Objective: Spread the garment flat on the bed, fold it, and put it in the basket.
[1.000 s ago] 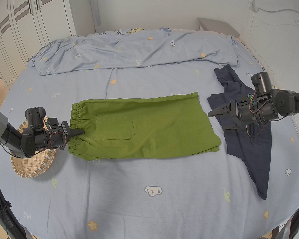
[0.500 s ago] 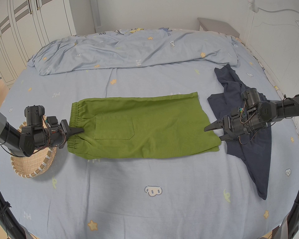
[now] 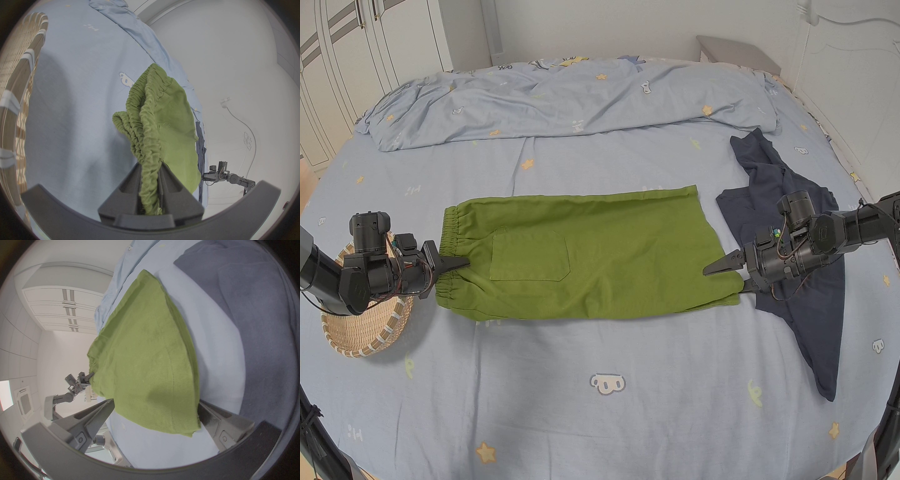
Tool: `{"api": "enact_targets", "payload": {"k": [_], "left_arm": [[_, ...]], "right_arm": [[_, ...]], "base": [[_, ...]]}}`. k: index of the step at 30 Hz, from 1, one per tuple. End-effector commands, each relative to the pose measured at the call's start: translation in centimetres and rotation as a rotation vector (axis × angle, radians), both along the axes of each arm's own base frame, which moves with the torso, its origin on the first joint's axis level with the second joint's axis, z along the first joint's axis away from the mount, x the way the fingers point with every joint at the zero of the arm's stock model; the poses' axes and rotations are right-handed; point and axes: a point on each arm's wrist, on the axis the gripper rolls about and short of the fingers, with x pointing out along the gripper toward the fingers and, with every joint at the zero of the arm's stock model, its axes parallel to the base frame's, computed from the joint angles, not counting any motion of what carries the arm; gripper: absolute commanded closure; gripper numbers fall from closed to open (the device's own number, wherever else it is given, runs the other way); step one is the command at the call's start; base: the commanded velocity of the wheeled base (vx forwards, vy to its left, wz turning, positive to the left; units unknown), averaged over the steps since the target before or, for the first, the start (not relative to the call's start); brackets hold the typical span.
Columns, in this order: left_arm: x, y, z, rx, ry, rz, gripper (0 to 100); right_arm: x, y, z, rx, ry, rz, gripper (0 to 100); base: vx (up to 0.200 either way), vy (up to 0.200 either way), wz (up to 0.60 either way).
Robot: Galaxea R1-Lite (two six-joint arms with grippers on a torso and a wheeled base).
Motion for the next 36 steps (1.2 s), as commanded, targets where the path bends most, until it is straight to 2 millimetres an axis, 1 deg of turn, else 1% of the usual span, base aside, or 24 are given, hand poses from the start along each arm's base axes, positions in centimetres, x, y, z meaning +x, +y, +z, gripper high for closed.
{"api": "enact_targets", "payload": {"k": [1,3,8,10,11,17,25,26,27,28,30,33,36], "left_arm": [[-0.1,0.0,0.0,-0.002,0.000,-0.002,100],[-0.1,0.0,0.0,-0.002,0.000,-0.002,100],[-0.1,0.0,0.1,-0.001,-0.003,-0.003,100],[-0.1,0.0,0.1,-0.002,-0.002,-0.002,100],[-0.1,0.0,0.0,-0.001,-0.001,-0.001,100],[-0.1,0.0,0.0,-0.002,0.000,-0.001,100],[0.0,0.3,0.1,-0.004,0.000,0.001,100],[-0.1,0.3,0.0,-0.004,0.002,0.001,100],[-0.1,0.4,0.0,-0.005,0.005,0.004,100],[-0.1,0.6,0.0,-0.006,0.012,0.007,100],[-0.4,0.9,0.2,-0.006,0.021,0.013,100],[-1.3,0.9,0.9,-0.001,0.029,0.012,100],[-2.2,1.1,0.5,0.033,0.061,0.001,100]], "right_arm": [[0.3,-0.6,-0.6,0.032,0.017,0.006,0],[0.7,-0.9,-1.1,0.032,0.028,-0.003,0],[1.0,-1.7,-1.3,0.052,0.033,-0.011,0],[1.2,-2.0,-1.6,0.055,0.041,-0.016,0],[1.3,-2.1,-1.7,0.055,0.045,-0.019,100],[1.5,-2.5,-2.1,0.054,0.067,-0.026,100],[1.3,-2.7,-1.9,0.054,0.071,-0.030,100],[1.0,-2.6,-1.8,0.053,0.084,-0.029,100],[0.7,-2.5,-1.4,0.052,0.090,-0.025,100],[-0.1,-2.4,0.0,0.049,0.079,-0.019,100],[-1.5,-2.3,1.6,0.039,0.065,0.001,100],[-3.1,-2.4,2.5,0.010,0.058,0.038,100],[-4.8,-2.6,2.6,-0.011,0.080,0.057,100]], "base": [[0.000,0.000,0.00],[0.000,0.000,0.00],[0.000,0.000,0.00],[0.000,0.000,0.00],[0.000,0.000,0.00],[0.000,0.000,0.00],[0.000,0.000,0.00],[0.000,0.000,0.00],[0.000,0.000,0.00],[0.000,0.000,0.00],[0.000,0.000,0.00],[0.000,0.000,0.00],[0.000,0.000,0.00]]}}
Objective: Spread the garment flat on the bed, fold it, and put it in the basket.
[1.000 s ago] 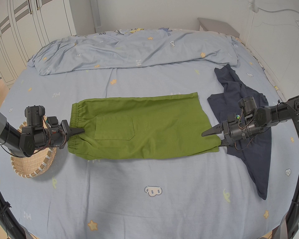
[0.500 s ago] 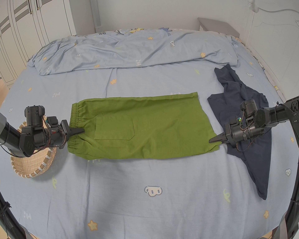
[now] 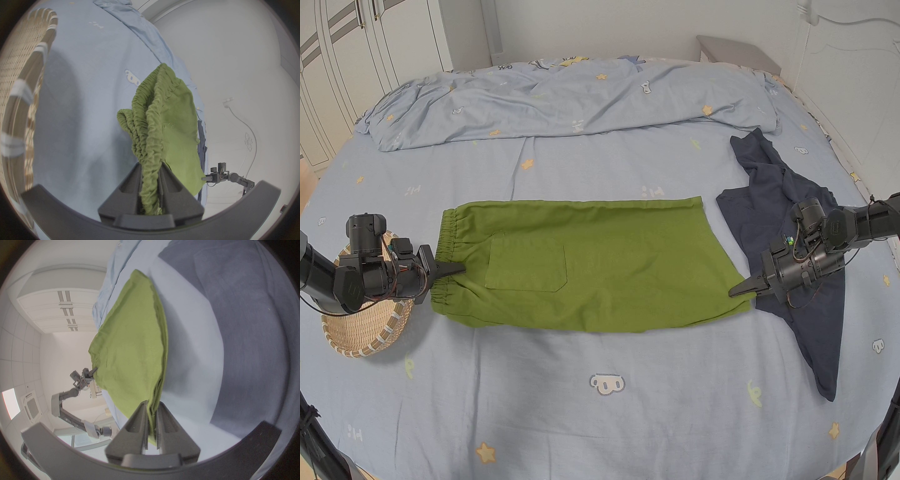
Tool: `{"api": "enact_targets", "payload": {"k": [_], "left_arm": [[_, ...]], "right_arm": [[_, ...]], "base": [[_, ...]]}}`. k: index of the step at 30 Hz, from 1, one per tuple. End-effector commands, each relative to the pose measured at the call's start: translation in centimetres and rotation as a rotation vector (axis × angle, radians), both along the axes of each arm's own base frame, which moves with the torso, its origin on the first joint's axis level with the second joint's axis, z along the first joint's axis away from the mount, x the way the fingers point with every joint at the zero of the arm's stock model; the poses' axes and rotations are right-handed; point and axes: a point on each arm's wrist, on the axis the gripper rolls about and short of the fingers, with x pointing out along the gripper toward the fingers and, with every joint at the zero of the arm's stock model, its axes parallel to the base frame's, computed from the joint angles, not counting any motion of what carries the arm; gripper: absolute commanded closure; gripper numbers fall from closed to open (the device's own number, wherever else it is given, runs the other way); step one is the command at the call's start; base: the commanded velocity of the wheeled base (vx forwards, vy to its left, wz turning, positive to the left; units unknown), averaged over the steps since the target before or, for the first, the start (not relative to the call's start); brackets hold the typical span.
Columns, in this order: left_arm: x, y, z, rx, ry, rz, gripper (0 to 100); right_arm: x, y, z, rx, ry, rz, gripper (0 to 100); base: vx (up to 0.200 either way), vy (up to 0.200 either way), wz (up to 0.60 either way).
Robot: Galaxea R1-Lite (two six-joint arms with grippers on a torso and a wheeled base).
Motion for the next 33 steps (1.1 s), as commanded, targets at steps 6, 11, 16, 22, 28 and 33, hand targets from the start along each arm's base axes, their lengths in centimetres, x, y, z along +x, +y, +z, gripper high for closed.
{"api": "enact_targets", "payload": {"k": [6,11,16,22,28,33], "left_arm": [[-4.6,1.2,0.4,0.089,0.054,-0.004,100],[-8.2,1.0,-1.0,0.134,0.086,-0.029,100],[-11.4,0.4,-2.5,0.151,0.133,-0.049,100],[-13.7,0.5,-3.6,0.178,0.156,-0.058,100],[-14.2,0.8,-4.2,0.182,0.175,-0.047,100],[-14.2,1.2,-4.3,0.205,0.164,-0.049,100]], "right_arm": [[-6.5,-0.1,1.1,-0.040,0.053,0.032,100],[-10.9,1.3,-1.0,-0.058,0.070,0.086,100],[-14.4,2.4,-4.0,-0.111,0.074,0.129,100],[-16.6,2.8,-5.8,-0.120,0.093,0.162,100],[-17.2,2.8,-6.4,-0.121,0.113,0.168,100],[-17.3,3.0,-6.6,-0.122,0.114,0.176,100]], "base": [[0.000,0.000,0.00],[0.000,0.000,0.00],[0.000,0.000,0.00],[0.000,0.000,0.00],[0.000,0.000,0.00],[0.000,0.000,0.00]]}}
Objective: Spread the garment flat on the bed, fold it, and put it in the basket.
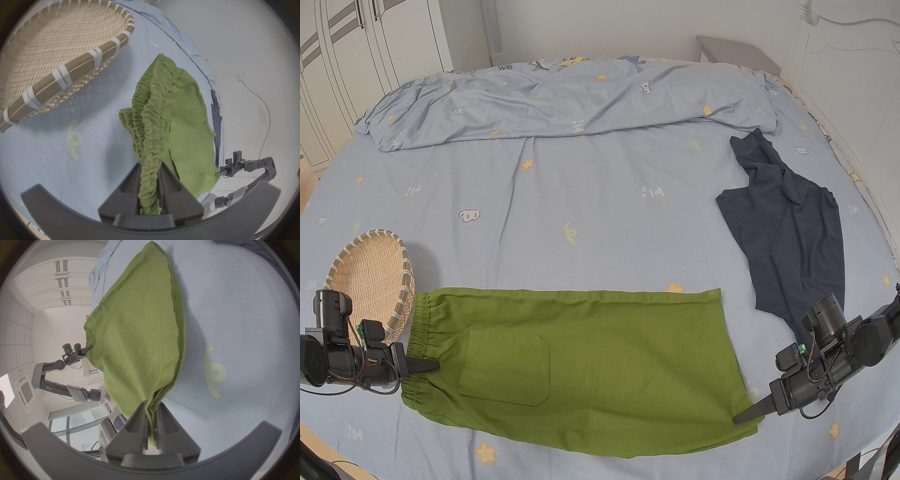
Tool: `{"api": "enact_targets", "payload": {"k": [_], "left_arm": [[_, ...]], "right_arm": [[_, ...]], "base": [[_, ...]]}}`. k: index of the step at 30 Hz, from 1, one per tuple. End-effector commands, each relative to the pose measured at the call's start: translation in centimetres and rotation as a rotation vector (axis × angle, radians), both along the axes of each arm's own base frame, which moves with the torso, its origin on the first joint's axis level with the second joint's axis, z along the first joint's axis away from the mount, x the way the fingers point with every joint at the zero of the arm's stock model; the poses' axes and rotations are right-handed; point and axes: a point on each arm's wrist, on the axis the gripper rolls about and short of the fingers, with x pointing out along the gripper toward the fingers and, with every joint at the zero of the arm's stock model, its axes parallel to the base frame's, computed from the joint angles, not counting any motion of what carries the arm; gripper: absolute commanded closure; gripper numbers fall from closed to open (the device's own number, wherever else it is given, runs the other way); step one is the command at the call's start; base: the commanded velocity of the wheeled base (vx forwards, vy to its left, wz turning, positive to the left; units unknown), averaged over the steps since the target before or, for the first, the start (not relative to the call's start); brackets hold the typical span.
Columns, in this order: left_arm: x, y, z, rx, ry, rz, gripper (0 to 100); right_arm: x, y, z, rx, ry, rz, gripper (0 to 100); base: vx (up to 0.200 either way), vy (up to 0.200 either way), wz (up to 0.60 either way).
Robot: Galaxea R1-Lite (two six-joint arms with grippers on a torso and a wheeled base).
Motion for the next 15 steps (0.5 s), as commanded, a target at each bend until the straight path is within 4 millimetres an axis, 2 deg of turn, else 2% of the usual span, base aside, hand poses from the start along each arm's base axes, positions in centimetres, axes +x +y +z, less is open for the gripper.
{"api": "enact_targets", "payload": {"k": [1,6,7,15], "left_arm": [[-0.23,0.22,0.00,0.009,-0.007,0.005,100],[-0.22,0.16,0.10,0.011,-0.013,-0.001,100],[-0.16,0.18,0.16,0.013,-0.016,0.000,100],[0.08,0.01,0.74,0.020,-0.038,-0.010,100]], "right_arm": [[-0.36,0.13,-0.16,-0.001,0.007,0.009,100],[-0.59,0.56,-0.30,-0.005,0.009,0.035,100],[-0.62,0.69,-0.37,-0.005,0.012,0.041,0],[-0.30,0.41,0.27,0.001,-0.041,0.024,0]], "base": [[0.000,0.000,0.00],[0.000,0.000,0.00],[0.000,0.000,0.00],[0.000,0.000,0.00]]}}
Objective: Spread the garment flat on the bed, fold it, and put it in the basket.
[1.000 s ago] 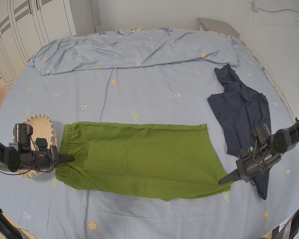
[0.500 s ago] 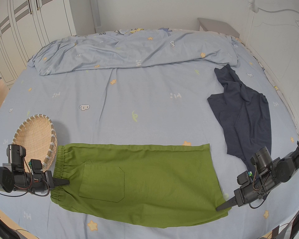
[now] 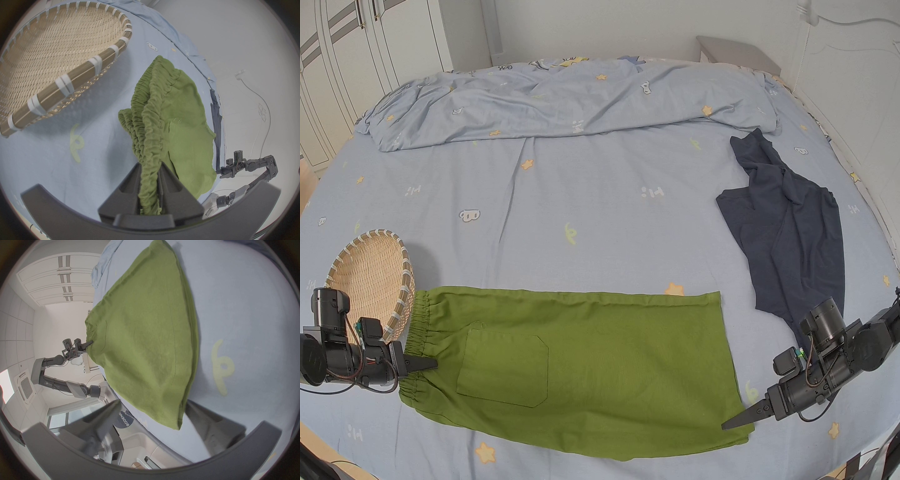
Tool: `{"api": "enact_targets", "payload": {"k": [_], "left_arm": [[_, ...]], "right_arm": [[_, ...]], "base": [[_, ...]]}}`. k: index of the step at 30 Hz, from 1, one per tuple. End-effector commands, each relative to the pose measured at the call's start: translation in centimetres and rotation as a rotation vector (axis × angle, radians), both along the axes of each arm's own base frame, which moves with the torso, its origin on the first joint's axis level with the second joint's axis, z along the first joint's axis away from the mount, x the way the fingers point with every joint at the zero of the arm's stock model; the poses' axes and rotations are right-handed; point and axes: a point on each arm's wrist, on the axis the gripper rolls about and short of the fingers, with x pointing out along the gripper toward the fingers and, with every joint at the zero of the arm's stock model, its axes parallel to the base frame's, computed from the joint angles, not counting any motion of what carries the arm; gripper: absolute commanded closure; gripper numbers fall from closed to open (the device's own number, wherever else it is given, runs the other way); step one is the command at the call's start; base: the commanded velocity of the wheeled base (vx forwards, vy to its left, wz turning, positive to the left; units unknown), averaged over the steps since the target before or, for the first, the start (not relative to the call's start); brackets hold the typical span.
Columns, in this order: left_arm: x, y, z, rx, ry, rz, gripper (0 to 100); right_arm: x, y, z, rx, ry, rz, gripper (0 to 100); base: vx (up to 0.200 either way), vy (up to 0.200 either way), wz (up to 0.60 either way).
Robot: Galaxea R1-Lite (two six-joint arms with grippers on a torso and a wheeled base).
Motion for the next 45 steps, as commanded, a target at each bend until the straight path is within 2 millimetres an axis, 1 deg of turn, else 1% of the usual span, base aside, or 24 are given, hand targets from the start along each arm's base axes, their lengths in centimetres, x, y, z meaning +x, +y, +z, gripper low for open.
{"api": "enact_targets", "payload": {"k": [1,5,7,8,9,10,11,13,14,16,18,19,22,27,29,31,32,33,34,36,39,41,42,45], "left_arm": [[0.3,-0.1,0.9,0.010,-0.039,-0.008,100],[0.7,-0.7,2.9,0.030,-0.079,-0.028,100],[0.7,-0.7,2.9,0.030,-0.079,-0.028,100],[0.7,-0.9,5.5,0.046,-0.102,-0.028,100],[0.6,-0.9,6.0,0.047,-0.104,-0.029,100],[0.6,-0.9,6.0,0.047,-0.104,-0.029,100],[0.4,-0.9,7.7,0.053,-0.102,-0.027,100],[0.3,-0.9,8.6,0.059,-0.098,-0.031,100],[-0.1,-1.0,9.0,0.070,-0.088,-0.042,100],[-0.8,-0.9,9.2,0.103,-0.082,-0.066,100],[-1.4,-0.2,9.3,0.154,-0.093,-0.065,100],[-1.9,0.9,9.5,0.207,-0.107,-0.024,100],[-2.2,2.1,9.9,0.261,-0.132,0.017,100],[-2.5,2.3,10.1,0.267,-0.138,0.031,100],[-2.6,1.9,10.1,0.265,-0.136,0.017,100],[-3.2,1.4,10.4,0.266,-0.142,0.005,100],[-3.6,0.4,10.9,0.261,-0.149,-0.035,100],[-4.1,-1.0,11.7,0.249,-0.159,-0.090,100],[-4.1,-1.0,11.7,0.249,-0.159,-0.090,100],[-5.5,-3.2,14.2,0.235,-0.189,-0.126,100],[-6.5,-5.5,16.4,0.258,-0.211,-0.167,100],[-6.8,-6.6,17.1,0.262,-0.218,-0.183,100],[-6.9,-7.7,17.6,0.256,-0.217,-0.212,100],[-7.4,-10.4,17.9,0.259,-0.211,-0.253,100]], "right_arm": [[0.5,-0.3,1.1,0.000,-0.073,-0.021,0],[1.1,-1.4,4.9,-0.035,-0.273,-0.109,0],[1.1,-1.4,4.9,-0.035,-0.273,-0.109,0],[1.6,-1.9,8.5,-0.061,-0.411,-0.169,0],[1.6,-1.9,9.2,-0.066,-0.428,-0.179,0],[1.6,-1.9,9.2,-0.066,-0.428,-0.179,0],[1.7,-2.0,12.0,-0.091,-0.478,-0.216,0],[1.5,-2.0,13.2,-0.119,-0.497,-0.235,0],[1.4,-2.0,13.6,-0.138,-0.506,-0.245,0],[1.3,-2.0,13.5,-0.157,-0.502,-0.249,0],[1.3,-2.1,13.2,-0.164,-0.490,-0.253,0],[1.3,-2.2,12.9,-0.170,-0.481,-0.255,0],[1.4,-2.1,12.9,-0.170,-0.479,-0.255,0],[1.2,-2.0,13.0,-0.166,-0.481,-0.248,0],[1.2,-1.9,12.9,-0.166,-0.480,-0.246,0],[1.2,-1.9,12.9,-0.167,-0.477,-0.246,0],[1.2,-1.9,12.9,-0.167,-0.477,-0.246,0],[1.2,-1.9,12.9,-0.167,-0.476,-0.246,0],[1.2,-1.9,12.9,-0.167,-0.476,-0.246,0],[1.2,-1.9,12.9,-0.167,-0.476,-0.247,0],[1.2,-1.9,12.8,-0.168,-0.470,-0.246,0],[1.2,-1.9,12.8,-0.170,-0.469,-0.247,0],[1.3,-1.9,12.7,-0.171,-0.466,-0.246,0],[1.4,-1.9,12.6,-0.171,-0.465,-0.246,0]], "base": [[0.000,0.000,0.00],[0.000,0.000,0.00],[0.000,0.000,0.00],[0.000,0.000,0.00],[0.000,0.000,0.00],[0.000,0.000,0.00],[0.000,0.000,0.00],[0.000,0.000,0.00],[0.000,0.000,0.00],[0.000,0.000,0.00],[0.000,0.000,0.00],[0.000,0.000,0.00],[0.000,0.000,0.00],[0.000,0.000,0.00],[0.000,0.000,0.00],[0.000,0.000,0.00],[0.000,0.000,0.00],[0.000,0.000,0.00],[0.000,0.000,0.00],[0.000,0.000,0.00],[0.000,0.000,0.00],[0.000,0.000,0.00],[0.000,0.000,0.00],[0.000,0.000,0.00]]}}
